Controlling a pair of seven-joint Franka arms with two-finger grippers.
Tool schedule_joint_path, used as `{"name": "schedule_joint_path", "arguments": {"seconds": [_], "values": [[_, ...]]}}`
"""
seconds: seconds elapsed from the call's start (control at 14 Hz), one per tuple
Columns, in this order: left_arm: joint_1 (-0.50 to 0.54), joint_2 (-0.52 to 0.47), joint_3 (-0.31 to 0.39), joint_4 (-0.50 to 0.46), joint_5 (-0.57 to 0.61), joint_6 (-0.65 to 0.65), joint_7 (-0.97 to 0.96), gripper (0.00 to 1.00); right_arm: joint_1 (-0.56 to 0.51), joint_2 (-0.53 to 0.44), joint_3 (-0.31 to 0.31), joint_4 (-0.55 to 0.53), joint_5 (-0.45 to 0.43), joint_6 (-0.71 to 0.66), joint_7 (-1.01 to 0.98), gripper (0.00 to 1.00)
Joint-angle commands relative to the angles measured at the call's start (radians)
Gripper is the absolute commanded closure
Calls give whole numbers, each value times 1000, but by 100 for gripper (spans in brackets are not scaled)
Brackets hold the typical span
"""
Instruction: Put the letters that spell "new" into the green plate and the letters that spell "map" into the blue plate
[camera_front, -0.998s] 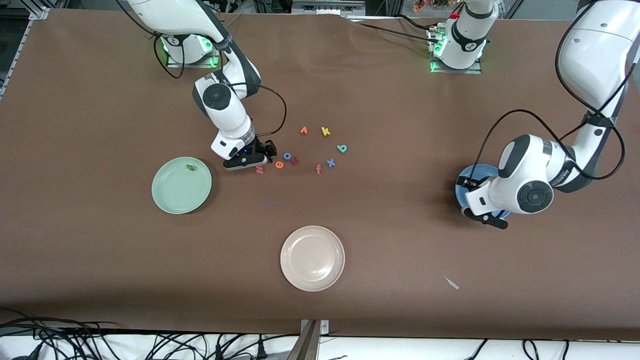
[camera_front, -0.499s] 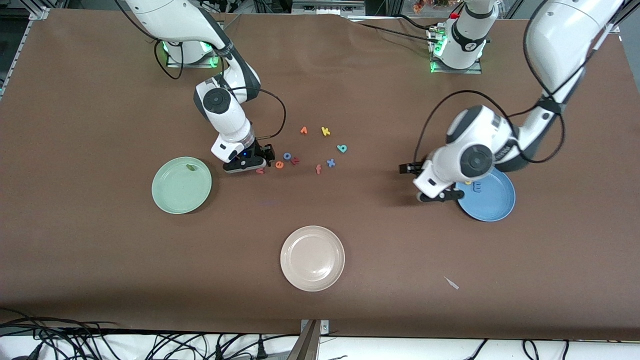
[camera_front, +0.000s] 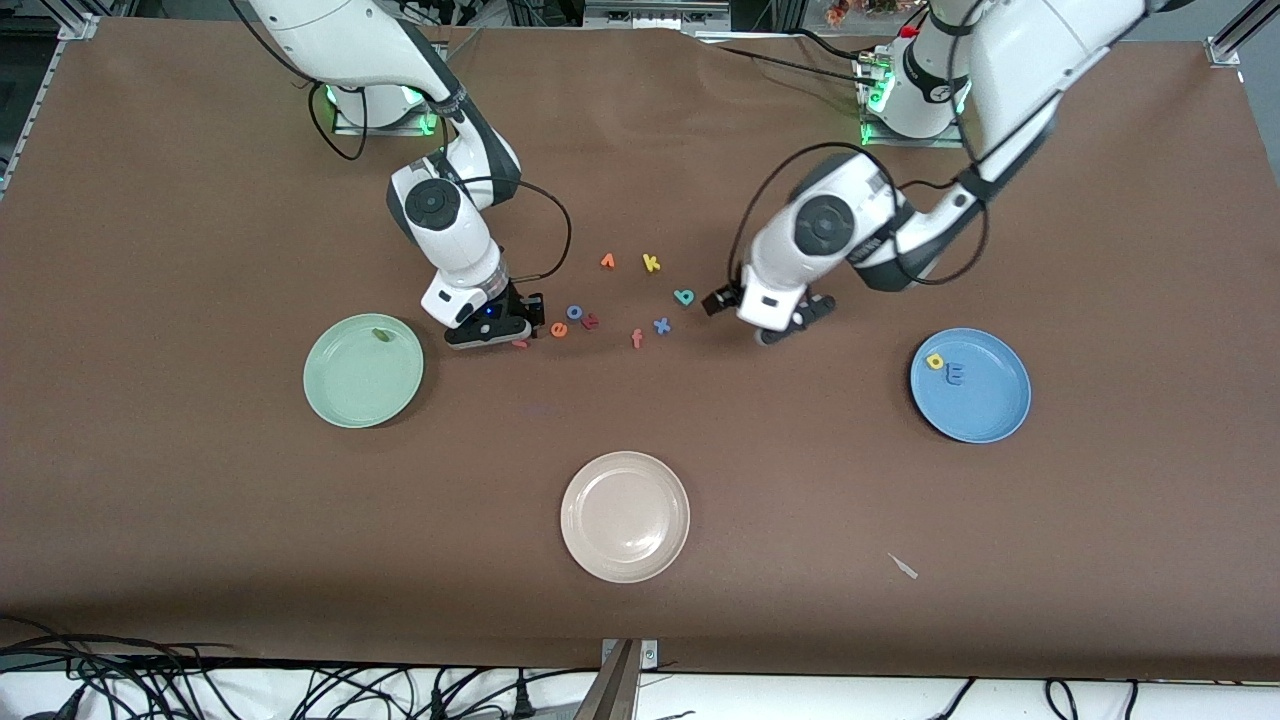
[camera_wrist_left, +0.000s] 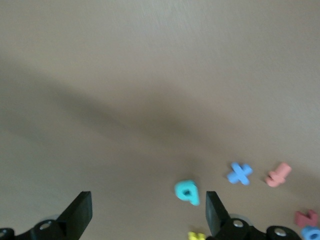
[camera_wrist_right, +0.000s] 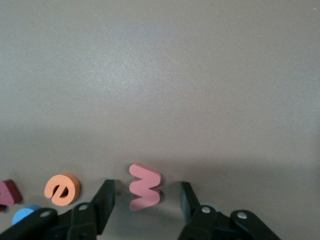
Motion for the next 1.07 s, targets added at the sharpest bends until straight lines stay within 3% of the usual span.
{"name": "schedule_joint_path", "arguments": {"seconds": [0.0,0.21,0.43,0.64,0.78,1.0], "values": [[-55,-1,11,-6,106,37,-228,0,-1,38,5,27,-12,19,-3,55],[-111,49,40,13,222,39,-376,0,-1,40,5,27,-12,19,-3,70],[-204,106,99,78,259,39,-436,0,-2,38,3,27,-12,19,-8,85],[-275,125,152,103,259,39,-445,0,-8,0,-24,27,-16,-19,-46,87],[-279,138,153,107,261,39,-443,3,-10,-52,-58,46,-14,-140,-121,87],[-287,148,153,107,261,39,-445,15,-10,-120,-143,91,-8,-342,-285,87]]}}
